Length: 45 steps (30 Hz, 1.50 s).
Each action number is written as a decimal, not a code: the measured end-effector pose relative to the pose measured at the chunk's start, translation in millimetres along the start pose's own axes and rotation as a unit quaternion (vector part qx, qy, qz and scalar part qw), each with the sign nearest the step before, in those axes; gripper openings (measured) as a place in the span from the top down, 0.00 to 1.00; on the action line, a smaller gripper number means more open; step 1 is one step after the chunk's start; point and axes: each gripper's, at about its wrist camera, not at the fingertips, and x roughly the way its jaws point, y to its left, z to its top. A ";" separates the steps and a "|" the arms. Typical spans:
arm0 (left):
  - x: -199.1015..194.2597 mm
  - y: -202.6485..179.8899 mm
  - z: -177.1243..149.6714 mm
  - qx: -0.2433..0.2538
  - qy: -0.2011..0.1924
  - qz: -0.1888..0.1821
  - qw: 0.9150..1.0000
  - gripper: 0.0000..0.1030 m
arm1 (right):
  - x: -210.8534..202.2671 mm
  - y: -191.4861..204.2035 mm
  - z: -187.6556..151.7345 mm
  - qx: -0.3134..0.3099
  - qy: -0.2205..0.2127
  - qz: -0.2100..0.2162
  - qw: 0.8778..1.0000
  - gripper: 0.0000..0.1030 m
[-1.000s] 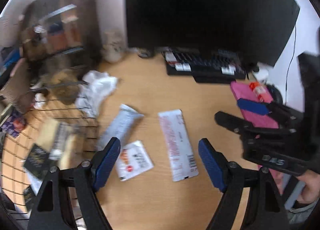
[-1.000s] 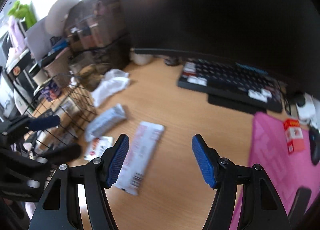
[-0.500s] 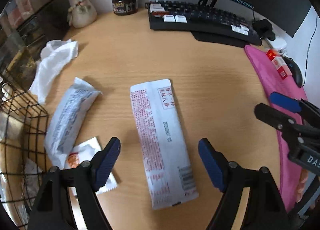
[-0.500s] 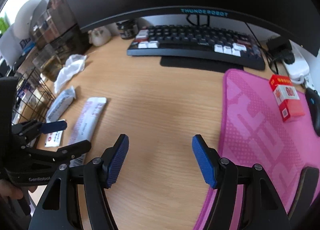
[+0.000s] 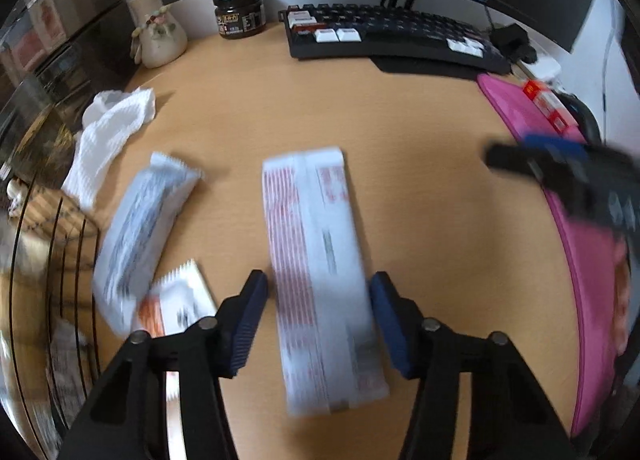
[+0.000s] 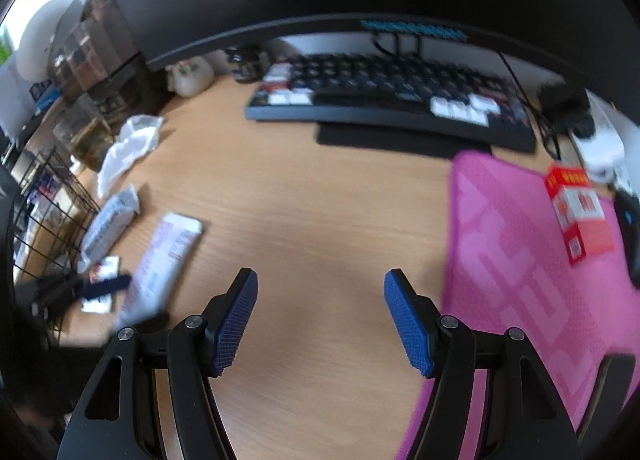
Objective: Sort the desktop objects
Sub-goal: 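Return both tools to the desk above the white snack wrappers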
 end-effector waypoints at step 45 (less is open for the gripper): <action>-18.1 24.3 -31.8 -0.070 -0.009 0.021 0.997 0.33 | 8.9 64.0 -7.4 -0.111 0.006 0.020 0.994 0.61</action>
